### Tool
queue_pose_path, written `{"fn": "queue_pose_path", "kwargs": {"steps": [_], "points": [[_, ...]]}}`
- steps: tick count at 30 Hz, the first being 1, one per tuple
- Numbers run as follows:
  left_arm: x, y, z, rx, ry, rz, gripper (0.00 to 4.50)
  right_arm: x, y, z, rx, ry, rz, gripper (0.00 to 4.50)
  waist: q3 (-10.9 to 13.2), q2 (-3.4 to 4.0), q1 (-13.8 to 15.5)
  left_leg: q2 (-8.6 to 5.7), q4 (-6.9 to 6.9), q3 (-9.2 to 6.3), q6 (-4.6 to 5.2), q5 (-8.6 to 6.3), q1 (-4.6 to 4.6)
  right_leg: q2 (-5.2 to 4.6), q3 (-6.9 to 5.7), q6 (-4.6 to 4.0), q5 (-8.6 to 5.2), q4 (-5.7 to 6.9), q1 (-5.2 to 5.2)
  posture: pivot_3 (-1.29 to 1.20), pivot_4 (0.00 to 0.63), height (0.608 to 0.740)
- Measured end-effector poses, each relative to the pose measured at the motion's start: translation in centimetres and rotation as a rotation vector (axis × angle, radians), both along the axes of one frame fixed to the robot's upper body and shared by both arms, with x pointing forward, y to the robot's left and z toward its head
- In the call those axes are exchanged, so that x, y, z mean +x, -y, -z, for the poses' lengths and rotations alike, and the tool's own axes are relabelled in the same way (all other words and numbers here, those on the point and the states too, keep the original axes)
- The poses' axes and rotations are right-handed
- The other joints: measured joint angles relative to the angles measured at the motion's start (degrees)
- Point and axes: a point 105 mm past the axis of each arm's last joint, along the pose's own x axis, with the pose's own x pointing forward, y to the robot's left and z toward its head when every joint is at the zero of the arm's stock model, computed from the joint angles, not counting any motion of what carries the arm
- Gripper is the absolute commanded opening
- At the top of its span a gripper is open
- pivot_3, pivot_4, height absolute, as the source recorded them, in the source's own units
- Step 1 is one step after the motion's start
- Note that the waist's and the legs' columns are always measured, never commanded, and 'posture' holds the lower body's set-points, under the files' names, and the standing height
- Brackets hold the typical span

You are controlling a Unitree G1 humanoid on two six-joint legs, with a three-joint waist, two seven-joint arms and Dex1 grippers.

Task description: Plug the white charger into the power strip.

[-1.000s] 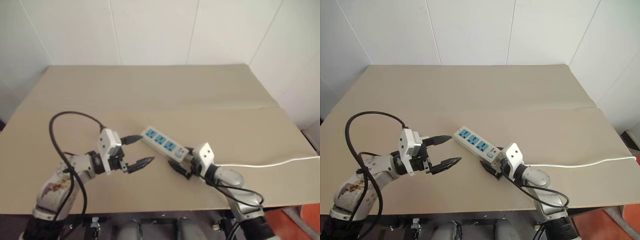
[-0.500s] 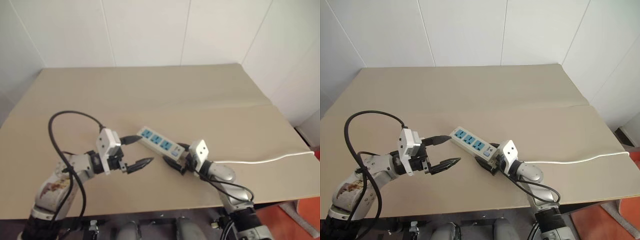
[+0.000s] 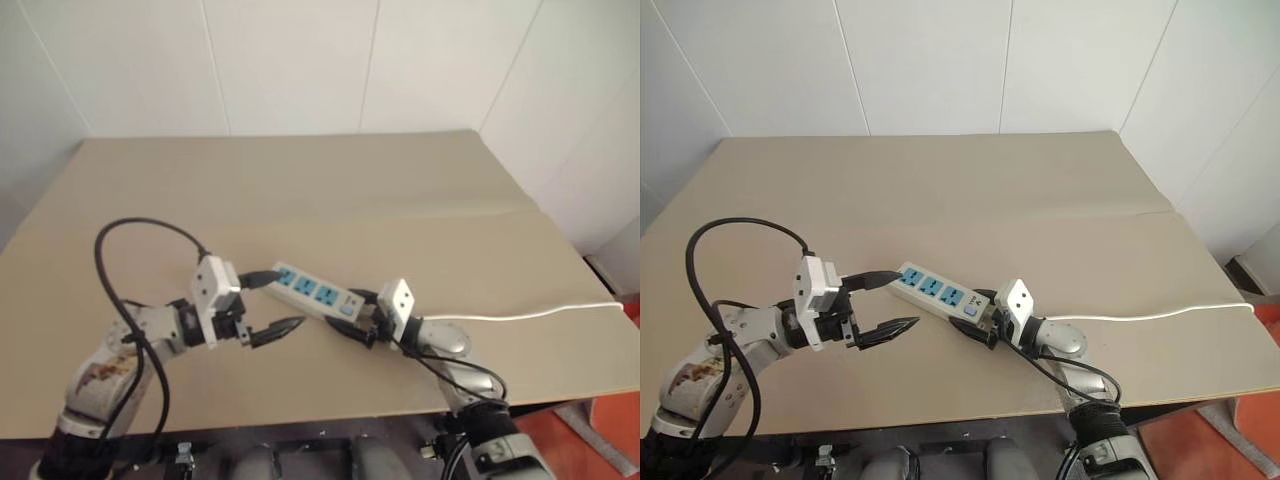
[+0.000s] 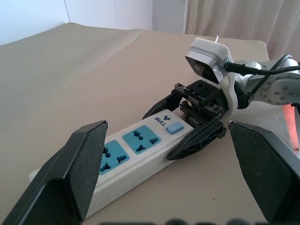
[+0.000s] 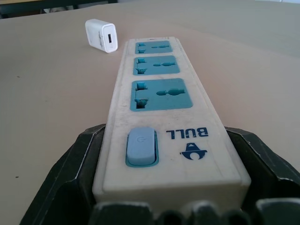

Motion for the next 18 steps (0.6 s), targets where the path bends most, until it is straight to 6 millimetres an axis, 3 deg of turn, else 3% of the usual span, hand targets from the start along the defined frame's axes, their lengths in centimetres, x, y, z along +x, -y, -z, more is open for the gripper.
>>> {"fn": "queue_pose_path", "kwargs": {"steps": [6, 10, 14, 18], "points": [[0.7, -1.4, -0.7, 0.052, -0.002, 0.028, 4.5, 0.3, 0.2, -0.2, -0.021, 0.01, -0.042, 3.43, 0.1, 0.02, 0.2, 0.08, -0.01, -0.01, -0.01, 0.0, 0.42, 0.16, -0.01, 0.0, -0.02, -0.07, 0.45, 0.0, 0.15, 0.74], [2.9, -4.7, -4.0, 0.139, 0.05, -0.017, 4.5, 0.6, 1.3, -0.9, -0.057, 0.02, -0.087, 3.43, 0.3, 0.28, 0.4, 0.05, -0.03, 0.0, 0.0, 0.0, 0.33, 0.16, -0.01, 0.0, -0.06, -0.11, 0.37, 0.0, 0.15, 0.74], [3.9, -6.8, -6.1, 0.234, 0.078, 0.008, 4.5, 0.2, 2.4, -1.4, -0.081, 0.024, -0.148, 3.43, 0.4, 0.36, 0.7, 0.03, -0.07, -0.01, -0.04, -0.03, -0.59, 0.14, -0.04, 0.01, -0.12, -0.07, -0.52, 0.0, 0.15, 0.74], [5.0, -8.1, -7.8, 0.45, 0.108, 0.145, 4.5, -0.9, 2.7, -1.4, -0.121, 0.016, -0.254, 3.43, 0.4, 0.37, 1.4, 0.02, -0.04, -0.02, -0.04, -0.02, -1.06, 0.16, -0.15, -0.01, -0.11, -0.09, -0.95, 0.0, 0.15, 0.74]]}}
